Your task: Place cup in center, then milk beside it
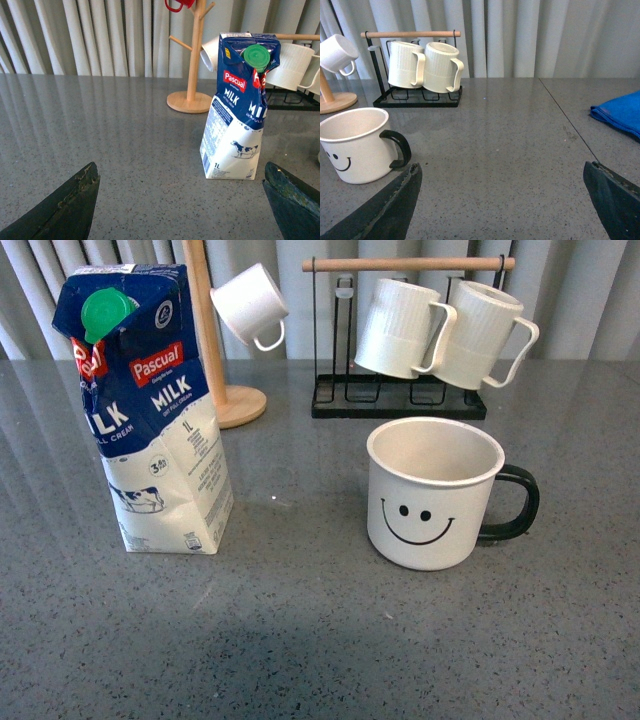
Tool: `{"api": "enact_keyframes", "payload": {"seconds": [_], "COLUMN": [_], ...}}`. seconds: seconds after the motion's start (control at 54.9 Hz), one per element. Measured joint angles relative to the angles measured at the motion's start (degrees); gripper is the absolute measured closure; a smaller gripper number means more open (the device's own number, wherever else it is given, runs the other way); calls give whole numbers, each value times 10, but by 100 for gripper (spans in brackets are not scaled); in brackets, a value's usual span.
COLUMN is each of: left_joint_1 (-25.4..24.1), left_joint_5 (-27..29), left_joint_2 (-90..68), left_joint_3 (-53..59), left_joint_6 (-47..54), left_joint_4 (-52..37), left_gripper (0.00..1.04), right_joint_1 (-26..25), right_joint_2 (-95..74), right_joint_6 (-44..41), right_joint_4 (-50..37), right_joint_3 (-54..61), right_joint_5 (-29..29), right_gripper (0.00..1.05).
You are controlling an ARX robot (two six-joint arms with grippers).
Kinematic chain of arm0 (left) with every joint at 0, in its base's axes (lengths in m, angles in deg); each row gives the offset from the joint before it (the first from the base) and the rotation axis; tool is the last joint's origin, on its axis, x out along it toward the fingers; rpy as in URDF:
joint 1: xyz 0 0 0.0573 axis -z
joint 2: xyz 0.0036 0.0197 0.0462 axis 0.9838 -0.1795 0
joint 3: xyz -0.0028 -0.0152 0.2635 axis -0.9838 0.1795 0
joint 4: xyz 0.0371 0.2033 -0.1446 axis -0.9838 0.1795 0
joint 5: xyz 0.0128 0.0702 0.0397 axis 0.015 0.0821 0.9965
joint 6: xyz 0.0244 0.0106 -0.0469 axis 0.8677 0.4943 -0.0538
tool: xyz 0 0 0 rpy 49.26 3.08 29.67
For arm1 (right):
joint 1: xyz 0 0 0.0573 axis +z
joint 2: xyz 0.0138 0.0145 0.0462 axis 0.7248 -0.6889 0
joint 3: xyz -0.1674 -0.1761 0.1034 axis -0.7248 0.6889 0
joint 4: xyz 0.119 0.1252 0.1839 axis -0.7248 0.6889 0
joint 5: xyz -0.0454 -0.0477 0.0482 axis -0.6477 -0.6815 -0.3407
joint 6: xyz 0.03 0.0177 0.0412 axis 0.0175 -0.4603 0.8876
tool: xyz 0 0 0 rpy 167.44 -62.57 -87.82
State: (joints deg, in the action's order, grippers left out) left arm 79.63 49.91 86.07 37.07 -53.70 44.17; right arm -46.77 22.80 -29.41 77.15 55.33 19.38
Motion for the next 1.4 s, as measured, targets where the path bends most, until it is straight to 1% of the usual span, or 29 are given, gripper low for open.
{"api": "enact_keyframes", "payload": {"seconds": [0.765, 0.874, 0.91, 0.983, 1.038, 1.056, 1.165, 1.292, 1.402], "left_joint_1": [0, 30, 35, 43, 46, 53, 81, 108, 111], "left_joint_5": [0, 56, 63, 66, 70, 70, 67, 48, 24], "left_joint_2": [0, -47, -65, -81, -95, -115, -200, -308, -389], "left_joint_3": [0, -35, -45, -52, -63, -78, -116, -162, -209], "left_joint_6": [0, -40, -52, -66, -77, -81, -83, -82, -83], "left_joint_4": [0, 100, 112, 103, 81, 52, -26, -94, -123], "left_gripper": [7, 7, 7, 7, 7, 7, 7, 7, 7], "right_joint_1": [0, 0, 0, 0, 0, 0, 0, 0, 0], "right_joint_2": [0, 0, 0, 0, 0, 0, 0, 0, 0], "right_joint_6": [0, 0, 0, 0, 0, 0, 0, 0, 0], "right_joint_4": [0, 0, 0, 0, 0, 0, 0, 0, 0], "right_joint_3": [0, 0, 0, 0, 0, 0, 0, 0, 0], "right_joint_5": [0, 0, 0, 0, 0, 0, 0, 0, 0], "right_gripper": [7, 7, 7, 7, 7, 7, 7, 7, 7]}}
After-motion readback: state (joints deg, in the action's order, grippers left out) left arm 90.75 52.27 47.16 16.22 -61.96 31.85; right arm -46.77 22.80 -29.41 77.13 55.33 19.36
